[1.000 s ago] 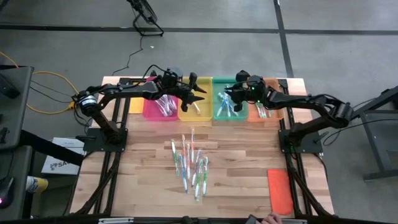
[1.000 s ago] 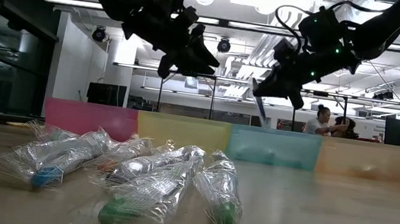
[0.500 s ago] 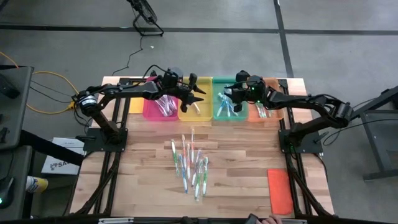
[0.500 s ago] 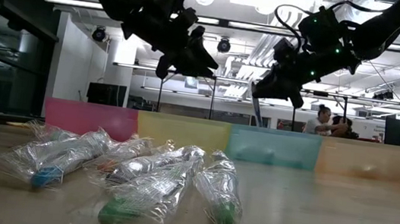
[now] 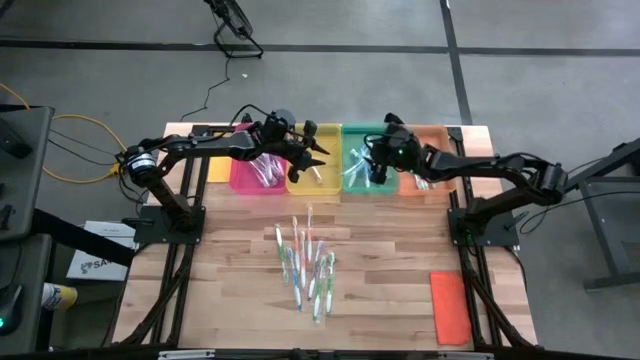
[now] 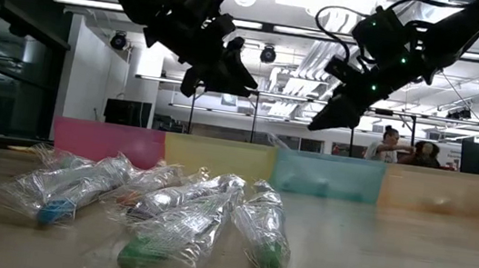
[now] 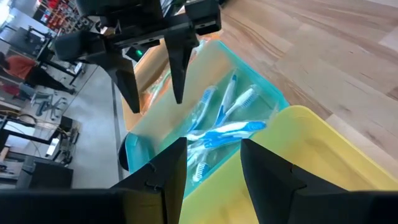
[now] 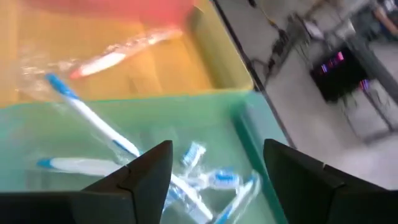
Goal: Pick & Place Toothbrushes
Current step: Put the blue toothbrush into the green bin
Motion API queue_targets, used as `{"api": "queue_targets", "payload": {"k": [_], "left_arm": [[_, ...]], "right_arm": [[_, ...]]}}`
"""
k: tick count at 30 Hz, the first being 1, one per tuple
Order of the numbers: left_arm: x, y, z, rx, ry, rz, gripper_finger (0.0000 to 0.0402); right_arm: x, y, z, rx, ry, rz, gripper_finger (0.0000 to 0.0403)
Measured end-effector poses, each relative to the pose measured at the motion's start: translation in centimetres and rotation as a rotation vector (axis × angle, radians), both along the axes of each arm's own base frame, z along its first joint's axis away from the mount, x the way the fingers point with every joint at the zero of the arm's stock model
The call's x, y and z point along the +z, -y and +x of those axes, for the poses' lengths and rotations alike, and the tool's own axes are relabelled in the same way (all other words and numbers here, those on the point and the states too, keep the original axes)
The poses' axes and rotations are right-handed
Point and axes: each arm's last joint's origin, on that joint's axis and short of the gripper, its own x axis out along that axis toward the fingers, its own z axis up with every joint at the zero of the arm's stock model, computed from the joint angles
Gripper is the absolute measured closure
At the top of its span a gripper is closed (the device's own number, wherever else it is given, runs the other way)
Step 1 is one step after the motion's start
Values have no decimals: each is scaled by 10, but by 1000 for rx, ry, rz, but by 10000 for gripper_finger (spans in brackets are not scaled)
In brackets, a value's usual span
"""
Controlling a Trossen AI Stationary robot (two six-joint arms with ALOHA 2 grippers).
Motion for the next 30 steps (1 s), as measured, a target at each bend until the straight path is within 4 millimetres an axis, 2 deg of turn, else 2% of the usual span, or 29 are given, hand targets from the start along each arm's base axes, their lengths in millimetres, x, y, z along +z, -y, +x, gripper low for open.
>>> {"api": "queue_targets", "payload": {"k": [4, 7, 12, 16, 21, 30], "left_arm": [[0, 0, 0, 0, 1, 1, 256], [0, 0, 0, 0, 3, 3, 256], [0, 0, 0, -1, 4, 4, 256], [0, 0, 0, 0, 5, 3, 256], [0, 0, 0, -1, 5, 2, 256], [0, 0, 0, -1, 4, 2, 256]], "right_arm": [[0, -5, 3, -34, 62, 79, 164], [4, -5, 5, 35, 162, 162, 169], [-6, -7, 10, 175, 154, 277, 175], [-15, -11, 18, 273, 133, 273, 179], [-30, -8, 27, 236, 83, 182, 188], [-51, -4, 32, 213, 25, 176, 213]]}}
